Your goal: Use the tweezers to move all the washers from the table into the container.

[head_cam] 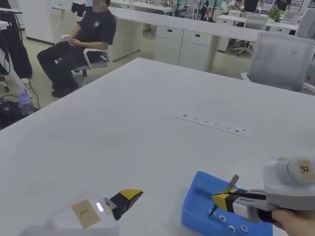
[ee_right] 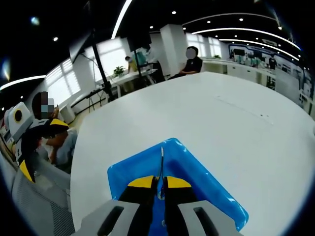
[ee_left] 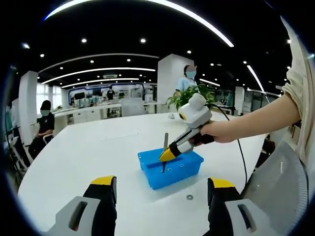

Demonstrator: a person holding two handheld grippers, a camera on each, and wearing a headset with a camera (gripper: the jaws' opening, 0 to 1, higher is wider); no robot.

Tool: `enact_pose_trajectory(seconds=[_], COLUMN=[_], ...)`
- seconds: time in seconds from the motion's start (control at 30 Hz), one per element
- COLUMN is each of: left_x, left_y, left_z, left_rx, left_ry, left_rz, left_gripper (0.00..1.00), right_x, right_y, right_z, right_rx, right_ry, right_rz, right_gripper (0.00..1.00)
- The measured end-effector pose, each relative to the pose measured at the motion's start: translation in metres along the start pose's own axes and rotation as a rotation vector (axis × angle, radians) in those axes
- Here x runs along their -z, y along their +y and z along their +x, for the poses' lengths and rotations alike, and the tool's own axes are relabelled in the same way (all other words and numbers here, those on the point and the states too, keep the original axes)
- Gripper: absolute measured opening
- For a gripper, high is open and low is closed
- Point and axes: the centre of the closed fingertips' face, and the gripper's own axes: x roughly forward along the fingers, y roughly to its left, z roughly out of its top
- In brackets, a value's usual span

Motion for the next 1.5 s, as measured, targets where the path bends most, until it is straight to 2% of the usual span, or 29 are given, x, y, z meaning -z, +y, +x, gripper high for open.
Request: enact_pose_trajectory(seconds=[0.23, 0.47, 0.7, 1.0, 1.13, 1.3, 1.5], left_x=[0.000, 0.001, 0.001, 0.001, 0.002, 0.002, 0.003], left_y=[0.000, 0.000, -0.001, -0.002, -0.003, -0.003, -0.004], left_z=[0.001, 0.001, 0.001, 0.001, 0.001, 0.001, 0.001], left_rx=[0.002, 0.002, 0.003, 0.008, 0.011, 0.011, 0.014], left_ry=[0.004, 0.007, 0.007, 0.006, 0.009, 0.010, 0.014], left_rz=[0.002, 0.004, 0.006, 0.007, 0.009, 0.009, 0.013], left_gripper=[0.76, 0.76, 0.76, 0.76, 0.76, 0.76, 0.76], right_x=[0.000, -0.004, -0.016, -0.024, -0.019, -0.003, 0.023], right_y=[0.001, 0.009, 0.021, 0.046, 0.058, 0.069, 0.084], right_z=[-0.003, -0.018, -0.043, -0.062, -0.066, -0.064, -0.054], right_rx=[-0.002, 0.002, 0.006, -0.007, -0.027, -0.048, -0.089], right_ry=[-0.006, -0.044, -0.122, -0.193, -0.199, -0.188, -0.107], right_rz=[0.002, 0.004, 0.020, 0.033, 0.046, 0.086, 0.083], right_gripper=[0.04, 0.04, 0.04, 0.04, 0.04, 0.04, 0.03])
